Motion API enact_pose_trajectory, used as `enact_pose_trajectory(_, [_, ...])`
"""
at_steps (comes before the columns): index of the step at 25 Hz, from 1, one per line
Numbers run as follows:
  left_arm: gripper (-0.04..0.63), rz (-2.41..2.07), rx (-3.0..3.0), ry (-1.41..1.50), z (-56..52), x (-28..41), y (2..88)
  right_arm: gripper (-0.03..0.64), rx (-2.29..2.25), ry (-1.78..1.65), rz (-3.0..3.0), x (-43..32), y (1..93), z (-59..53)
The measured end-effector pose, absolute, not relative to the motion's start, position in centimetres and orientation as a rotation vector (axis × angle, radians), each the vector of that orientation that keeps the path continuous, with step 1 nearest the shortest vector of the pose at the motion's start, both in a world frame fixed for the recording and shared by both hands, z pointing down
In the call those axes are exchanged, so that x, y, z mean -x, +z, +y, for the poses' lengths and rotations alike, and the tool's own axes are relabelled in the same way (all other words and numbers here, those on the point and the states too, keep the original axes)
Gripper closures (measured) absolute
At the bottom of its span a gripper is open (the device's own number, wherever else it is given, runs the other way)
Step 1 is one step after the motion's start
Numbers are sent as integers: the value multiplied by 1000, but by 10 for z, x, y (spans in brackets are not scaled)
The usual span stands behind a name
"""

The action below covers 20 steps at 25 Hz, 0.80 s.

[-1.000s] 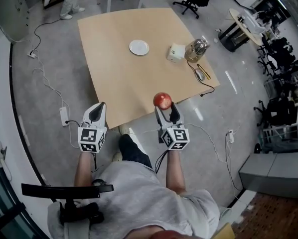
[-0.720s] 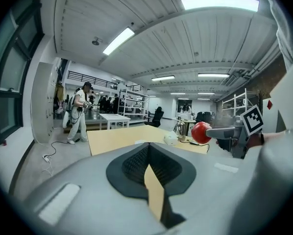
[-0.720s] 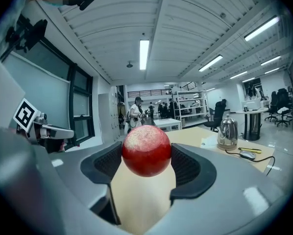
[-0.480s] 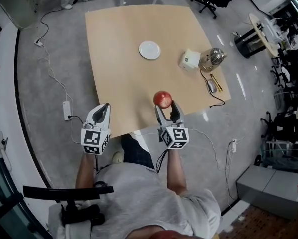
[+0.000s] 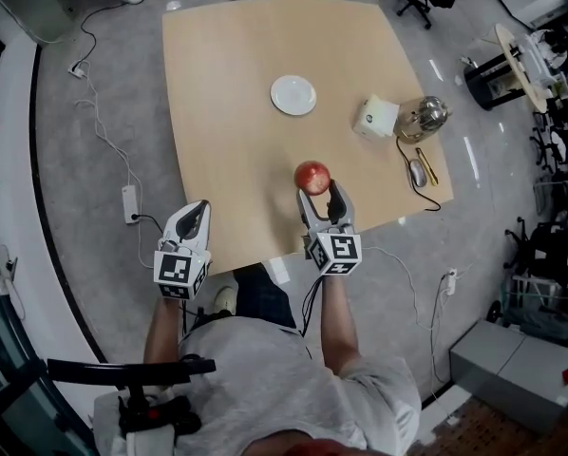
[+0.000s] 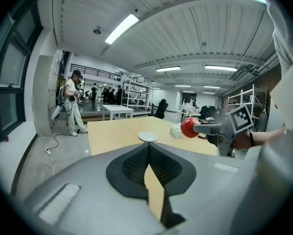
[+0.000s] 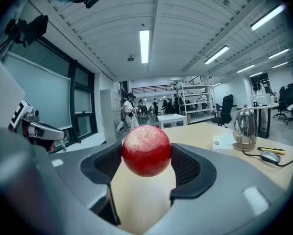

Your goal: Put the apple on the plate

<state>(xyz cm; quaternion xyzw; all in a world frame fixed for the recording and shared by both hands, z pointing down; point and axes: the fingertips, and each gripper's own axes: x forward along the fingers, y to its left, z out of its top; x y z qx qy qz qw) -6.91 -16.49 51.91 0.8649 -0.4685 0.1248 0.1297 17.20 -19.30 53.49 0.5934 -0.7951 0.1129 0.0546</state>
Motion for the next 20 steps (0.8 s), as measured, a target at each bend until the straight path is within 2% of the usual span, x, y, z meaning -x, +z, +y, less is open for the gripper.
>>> enact_pose_trajectory(20, [575, -1329, -2440, 476, -212, 62, 566, 295, -1747, 276, -2411, -176, 575, -295])
